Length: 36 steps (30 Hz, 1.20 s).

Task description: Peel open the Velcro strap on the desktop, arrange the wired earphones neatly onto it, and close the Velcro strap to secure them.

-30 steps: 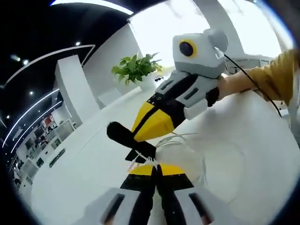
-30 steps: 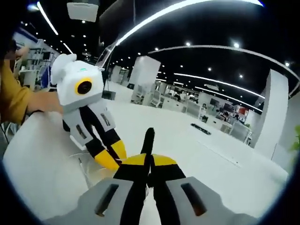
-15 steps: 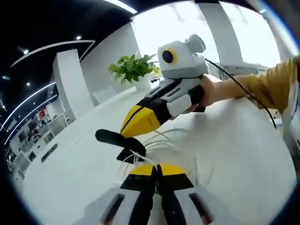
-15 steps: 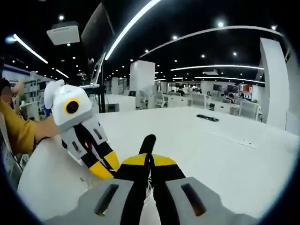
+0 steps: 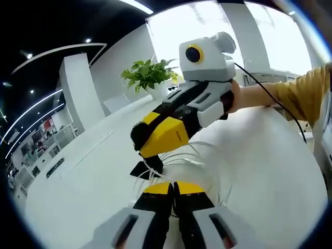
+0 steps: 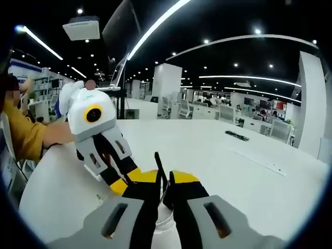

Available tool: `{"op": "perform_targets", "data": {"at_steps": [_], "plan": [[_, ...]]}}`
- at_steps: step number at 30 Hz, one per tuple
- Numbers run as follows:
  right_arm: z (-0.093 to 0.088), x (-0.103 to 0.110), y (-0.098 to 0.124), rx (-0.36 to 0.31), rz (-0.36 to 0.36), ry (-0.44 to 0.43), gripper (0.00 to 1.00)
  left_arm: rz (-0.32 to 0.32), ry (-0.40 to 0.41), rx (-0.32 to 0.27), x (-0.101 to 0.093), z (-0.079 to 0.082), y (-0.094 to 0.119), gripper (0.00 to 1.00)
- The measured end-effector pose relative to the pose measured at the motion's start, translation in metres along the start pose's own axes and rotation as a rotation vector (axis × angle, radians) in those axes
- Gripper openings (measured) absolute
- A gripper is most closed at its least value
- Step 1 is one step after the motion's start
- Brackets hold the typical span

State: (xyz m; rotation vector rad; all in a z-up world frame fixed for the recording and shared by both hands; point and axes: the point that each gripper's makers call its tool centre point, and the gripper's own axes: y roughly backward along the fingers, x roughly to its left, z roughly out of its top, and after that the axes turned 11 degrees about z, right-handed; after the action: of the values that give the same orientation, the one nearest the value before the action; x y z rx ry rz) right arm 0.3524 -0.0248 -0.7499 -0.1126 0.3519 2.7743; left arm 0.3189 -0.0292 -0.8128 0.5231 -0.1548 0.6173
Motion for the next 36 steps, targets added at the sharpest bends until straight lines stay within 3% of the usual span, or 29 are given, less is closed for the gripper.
{"op": "perform_targets", "data": {"at_steps": [5, 12, 22, 24, 30, 36], "plan": [[0.002, -0.003, 0.002, -0.003, -0.012, 0.017, 0.06, 0.006, -0.02, -0.003, 0.002, 0.0, 0.0, 0.07], [0.002, -0.008, 0.006, -0.001, -0.03, 0.025, 0.06, 0.084, -0.099, -0.031, 0.017, 0.008, 0.003, 0.14], [0.001, -0.009, 0.005, -0.013, -0.03, 0.006, 0.05, 0.162, -0.047, -0.084, 0.041, 0.018, 0.005, 0.17], [0.001, -0.009, 0.005, -0.023, -0.026, -0.008, 0.05, 0.183, -0.066, -0.124, 0.044, 0.021, 0.002, 0.17], [-0.003, -0.011, 0.006, -0.039, -0.022, -0.043, 0.05, 0.225, -0.055, -0.146, 0.05, 0.022, -0.005, 0.17], [-0.003, -0.016, 0.009, -0.07, -0.025, -0.079, 0.05, 0.314, -0.046, -0.151, 0.066, 0.02, -0.012, 0.16]]}}
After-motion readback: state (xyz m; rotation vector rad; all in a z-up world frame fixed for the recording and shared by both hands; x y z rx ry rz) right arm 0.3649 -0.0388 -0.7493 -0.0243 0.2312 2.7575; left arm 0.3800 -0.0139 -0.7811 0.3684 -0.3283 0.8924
